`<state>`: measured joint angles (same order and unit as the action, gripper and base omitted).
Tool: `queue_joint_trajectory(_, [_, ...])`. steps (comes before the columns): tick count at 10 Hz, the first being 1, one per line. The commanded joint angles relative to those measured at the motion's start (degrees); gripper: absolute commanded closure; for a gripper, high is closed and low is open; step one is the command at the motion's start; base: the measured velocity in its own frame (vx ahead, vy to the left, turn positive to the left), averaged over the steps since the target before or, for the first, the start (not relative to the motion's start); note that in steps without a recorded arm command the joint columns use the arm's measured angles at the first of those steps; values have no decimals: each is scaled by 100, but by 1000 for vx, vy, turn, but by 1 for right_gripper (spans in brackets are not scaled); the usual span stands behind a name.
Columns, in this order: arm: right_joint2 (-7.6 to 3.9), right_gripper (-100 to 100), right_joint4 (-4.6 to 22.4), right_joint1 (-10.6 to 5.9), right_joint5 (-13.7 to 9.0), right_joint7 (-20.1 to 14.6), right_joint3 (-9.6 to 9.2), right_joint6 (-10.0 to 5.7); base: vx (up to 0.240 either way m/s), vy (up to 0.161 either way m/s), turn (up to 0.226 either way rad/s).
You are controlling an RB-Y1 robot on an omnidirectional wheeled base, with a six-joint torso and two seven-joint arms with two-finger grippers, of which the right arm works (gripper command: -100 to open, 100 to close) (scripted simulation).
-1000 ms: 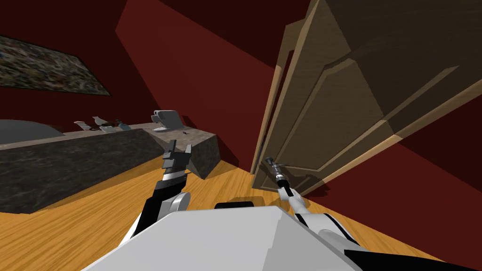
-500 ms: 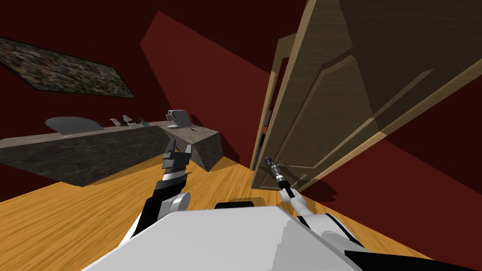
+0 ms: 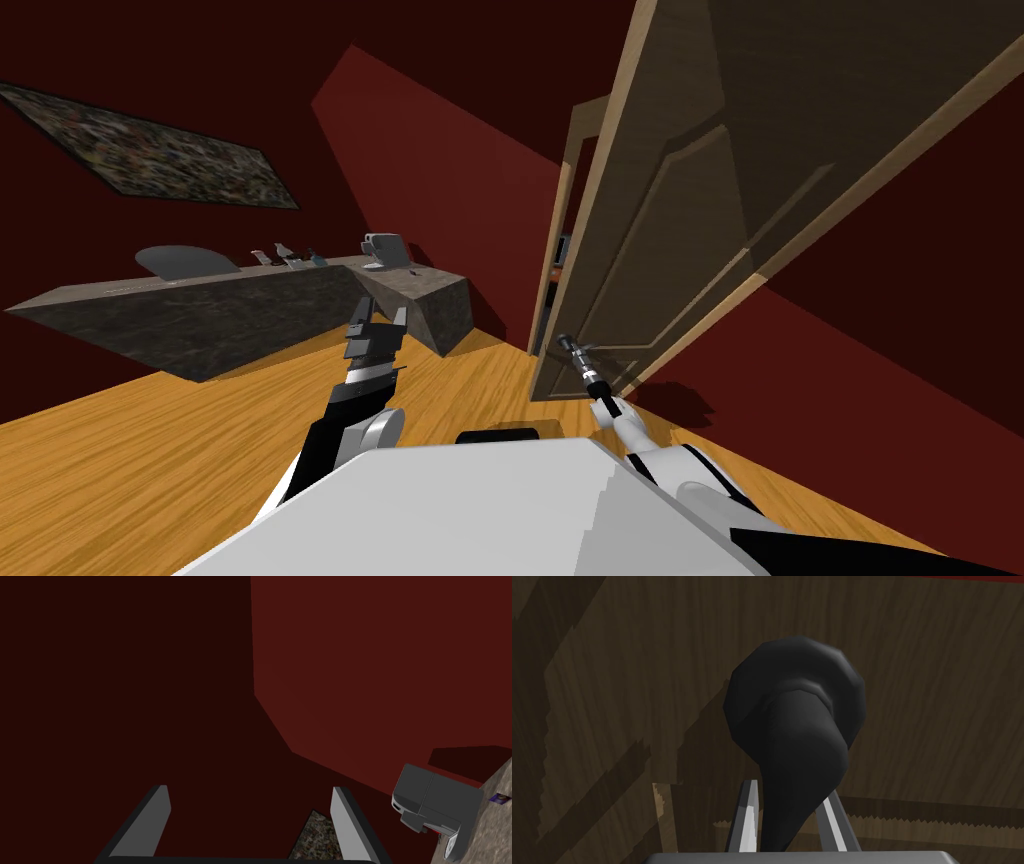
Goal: Pull the door open
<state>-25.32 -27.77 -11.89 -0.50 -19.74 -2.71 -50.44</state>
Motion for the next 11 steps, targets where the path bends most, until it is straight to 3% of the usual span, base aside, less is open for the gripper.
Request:
queue_joint_trajectory(1, [61,100,-120,1,95,-41,-153,5,-219,-120,4])
queue_joint_trajectory(3, [61,100,-120,1,95,-41,-153,5,-103,-30,0])
queue_joint_trajectory(4, [107,100,-77,-126,202,-96,-322,-46,-131,-91,-37])
queue_joint_trajectory(7, [145,100,-41,-233,292,-141,-464,-88,-140,-109,11])
queue_joint_trajectory(9, [164,100,-23,-283,334,-163,-532,-107,-144,-151,26])
queue_joint_trajectory(10, [167,100,116,-336,316,-158,-504,-157,-59,-61,26])
queue_joint_trajectory(11, [168,100,150,-319,291,-149,-490,-163,-150,-98,262])
